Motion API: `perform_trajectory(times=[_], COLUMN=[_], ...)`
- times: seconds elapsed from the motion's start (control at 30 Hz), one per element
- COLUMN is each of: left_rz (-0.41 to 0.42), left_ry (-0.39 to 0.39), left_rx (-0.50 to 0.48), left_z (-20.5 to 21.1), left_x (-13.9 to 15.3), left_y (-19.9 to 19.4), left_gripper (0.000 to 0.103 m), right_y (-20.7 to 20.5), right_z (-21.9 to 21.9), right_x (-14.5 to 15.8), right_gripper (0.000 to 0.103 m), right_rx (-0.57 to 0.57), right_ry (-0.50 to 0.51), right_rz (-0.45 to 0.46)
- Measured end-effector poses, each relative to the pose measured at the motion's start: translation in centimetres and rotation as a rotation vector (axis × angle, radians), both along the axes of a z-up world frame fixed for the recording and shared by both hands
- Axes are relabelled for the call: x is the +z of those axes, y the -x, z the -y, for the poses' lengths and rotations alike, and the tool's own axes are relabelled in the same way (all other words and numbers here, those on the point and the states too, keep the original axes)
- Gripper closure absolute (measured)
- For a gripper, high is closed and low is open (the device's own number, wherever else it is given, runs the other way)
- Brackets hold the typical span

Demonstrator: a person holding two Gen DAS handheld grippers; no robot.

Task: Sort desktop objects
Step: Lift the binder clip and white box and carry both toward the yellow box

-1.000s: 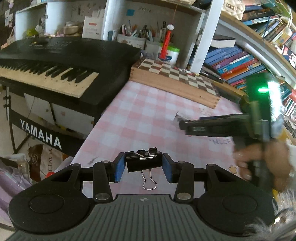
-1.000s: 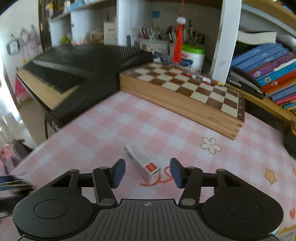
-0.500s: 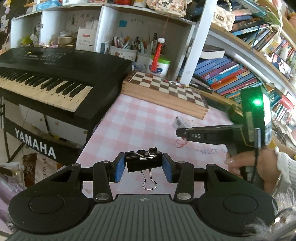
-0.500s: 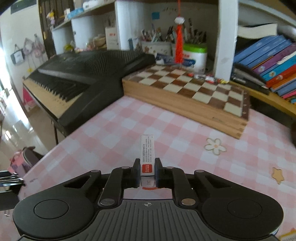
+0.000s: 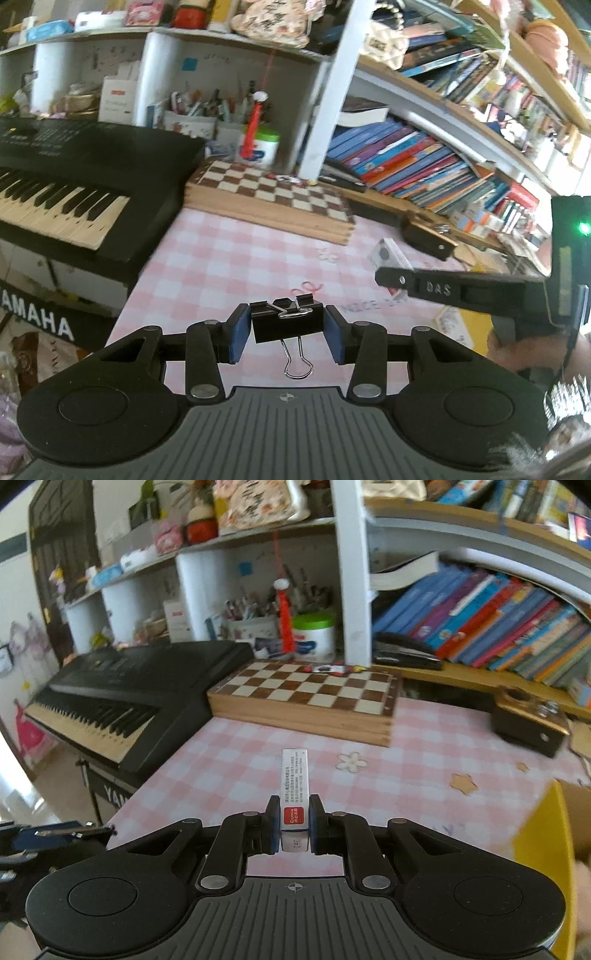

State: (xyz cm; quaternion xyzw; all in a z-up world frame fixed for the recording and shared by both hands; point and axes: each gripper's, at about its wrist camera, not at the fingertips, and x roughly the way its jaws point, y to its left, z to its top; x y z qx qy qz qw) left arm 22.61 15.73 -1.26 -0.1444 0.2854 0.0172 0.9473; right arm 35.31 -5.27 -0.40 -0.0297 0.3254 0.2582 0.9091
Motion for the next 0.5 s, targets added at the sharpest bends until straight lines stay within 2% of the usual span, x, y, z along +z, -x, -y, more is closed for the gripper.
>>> perform_trajectory(times=[0.5], left_rz=[0.050], left_ry=[0.032], left_rx=[-0.110], left_z=[0.6], left_x=[1.6], left_y=[4.5], left_gripper=[0.063], right_y=[8.8], right_z=[3.3], right_x=[2.2], right_gripper=[0.089], right_rx=[-0.056], right_ry=[-0.057], right_rz=[-0.050])
